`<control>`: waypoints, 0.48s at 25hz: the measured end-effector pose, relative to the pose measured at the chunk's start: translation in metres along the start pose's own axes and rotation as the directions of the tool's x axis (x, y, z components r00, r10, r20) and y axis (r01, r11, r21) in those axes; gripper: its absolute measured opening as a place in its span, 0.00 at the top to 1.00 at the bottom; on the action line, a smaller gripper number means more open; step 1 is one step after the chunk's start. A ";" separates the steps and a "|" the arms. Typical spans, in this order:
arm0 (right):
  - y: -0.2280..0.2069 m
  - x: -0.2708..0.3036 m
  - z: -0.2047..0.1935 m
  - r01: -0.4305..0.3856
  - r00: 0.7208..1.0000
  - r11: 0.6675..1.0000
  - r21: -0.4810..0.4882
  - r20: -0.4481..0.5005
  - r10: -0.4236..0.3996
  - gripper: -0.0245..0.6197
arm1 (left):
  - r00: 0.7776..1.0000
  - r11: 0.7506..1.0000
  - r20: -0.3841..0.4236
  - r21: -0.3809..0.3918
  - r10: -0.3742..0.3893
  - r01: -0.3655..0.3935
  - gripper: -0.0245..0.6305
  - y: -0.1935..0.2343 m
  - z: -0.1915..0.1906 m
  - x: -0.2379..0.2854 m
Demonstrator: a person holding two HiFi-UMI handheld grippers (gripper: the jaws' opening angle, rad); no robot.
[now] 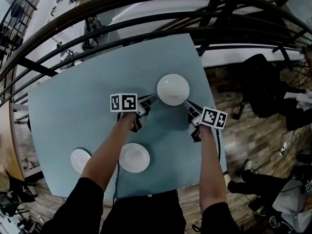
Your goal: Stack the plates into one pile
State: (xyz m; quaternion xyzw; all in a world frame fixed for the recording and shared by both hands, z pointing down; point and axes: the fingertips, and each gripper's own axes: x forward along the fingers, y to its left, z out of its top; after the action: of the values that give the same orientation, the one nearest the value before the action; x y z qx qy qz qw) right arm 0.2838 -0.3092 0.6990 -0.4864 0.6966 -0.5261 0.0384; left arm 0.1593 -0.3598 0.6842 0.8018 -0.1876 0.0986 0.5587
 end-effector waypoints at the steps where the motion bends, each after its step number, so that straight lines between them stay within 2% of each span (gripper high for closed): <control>1: -0.003 0.002 -0.001 -0.002 1.000 1.000 0.003 -0.010 0.002 0.95 | 1.000 1.000 -0.001 -0.007 -0.007 0.007 0.96 0.002 0.001 0.002; 8: -0.013 0.006 0.001 -0.036 0.997 0.993 0.111 -0.070 0.044 0.95 | 0.999 0.993 0.004 -0.108 -0.042 0.042 0.95 0.012 0.001 0.018; 12: -0.017 0.008 0.007 -0.050 0.995 0.982 0.182 -0.072 0.064 0.83 | 0.997 0.981 0.004 -0.175 -0.079 0.078 0.92 0.014 0.005 0.022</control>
State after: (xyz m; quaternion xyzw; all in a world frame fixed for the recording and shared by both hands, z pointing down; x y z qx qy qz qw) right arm 0.2941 -0.3191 0.7124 -0.4399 0.6608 -0.6041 0.0701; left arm 0.1734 -0.3727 0.7028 0.7563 -0.1630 0.0609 0.6307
